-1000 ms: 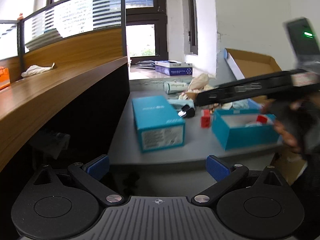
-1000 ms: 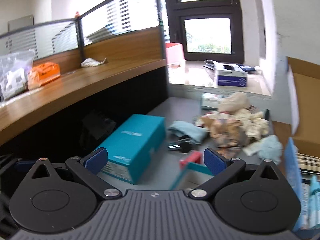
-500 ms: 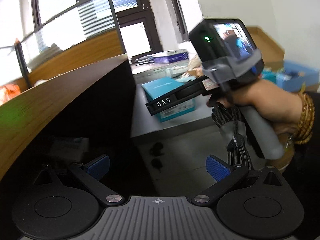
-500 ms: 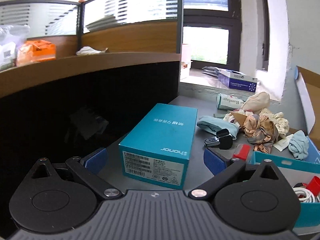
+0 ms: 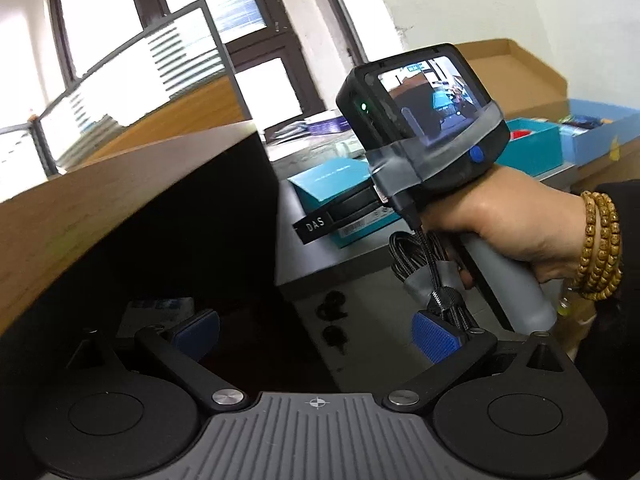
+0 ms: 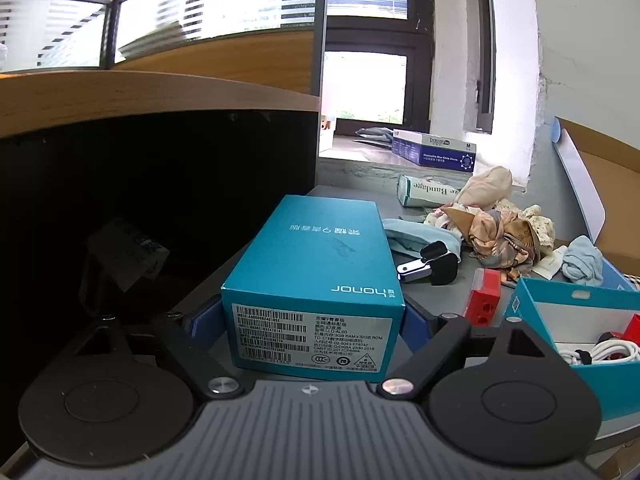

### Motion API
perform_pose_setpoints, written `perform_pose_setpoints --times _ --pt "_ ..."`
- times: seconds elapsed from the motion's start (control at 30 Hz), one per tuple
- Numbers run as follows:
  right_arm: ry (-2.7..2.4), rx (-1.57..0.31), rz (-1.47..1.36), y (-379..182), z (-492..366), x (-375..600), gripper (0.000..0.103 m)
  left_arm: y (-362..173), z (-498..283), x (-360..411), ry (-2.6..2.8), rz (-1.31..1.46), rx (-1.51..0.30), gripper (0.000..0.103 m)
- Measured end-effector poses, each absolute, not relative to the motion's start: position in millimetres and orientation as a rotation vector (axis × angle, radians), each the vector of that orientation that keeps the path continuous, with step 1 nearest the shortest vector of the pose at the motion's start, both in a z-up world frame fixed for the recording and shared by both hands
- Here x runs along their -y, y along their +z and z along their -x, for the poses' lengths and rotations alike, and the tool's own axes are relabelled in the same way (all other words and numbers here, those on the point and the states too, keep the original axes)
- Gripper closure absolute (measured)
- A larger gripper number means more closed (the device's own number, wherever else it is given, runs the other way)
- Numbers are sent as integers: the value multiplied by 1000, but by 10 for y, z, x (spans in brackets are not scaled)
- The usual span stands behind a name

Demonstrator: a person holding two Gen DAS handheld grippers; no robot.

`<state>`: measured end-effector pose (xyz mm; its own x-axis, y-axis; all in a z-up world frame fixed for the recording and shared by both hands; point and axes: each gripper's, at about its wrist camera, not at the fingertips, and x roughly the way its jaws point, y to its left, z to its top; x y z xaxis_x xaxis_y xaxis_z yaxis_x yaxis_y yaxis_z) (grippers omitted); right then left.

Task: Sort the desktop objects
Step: 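Close the right gripper on the end of the 'honor' box, then lift the 'honor' box with the right gripper and carry it over the small teal box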

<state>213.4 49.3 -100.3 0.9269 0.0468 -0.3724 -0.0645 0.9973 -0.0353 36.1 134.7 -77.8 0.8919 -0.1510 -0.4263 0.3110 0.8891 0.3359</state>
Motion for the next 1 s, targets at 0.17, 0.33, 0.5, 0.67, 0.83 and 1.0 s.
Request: perform_pose_setpoints --times 0.17,0.33,0.5,0.67,0.83,1.0 --pt "147 -404 119 -921 -2099 -353 12 -786 -352 -1331 -339 -367 -387 0" --pt "332 -476 135 -735 -2129 -9 12 -904 -415 -1281 -495 -356 -334 0" --pt "495 -529 173 -445 -2166 308 12 -1022 -708 -1214 -600 -281 -325 0" --pt "621 -587 220 -184 -2168 528 13 -1068 -1144 -1150 -634 -193 -329 0" --pt "708 -625 249 -5 -2136 745 13 -1032 -1501 -1162 -707 -164 -343 0" --pt "809 -679 255 124 -2180 980 13 -972 -1728 -1231 -814 -174 -366 0"
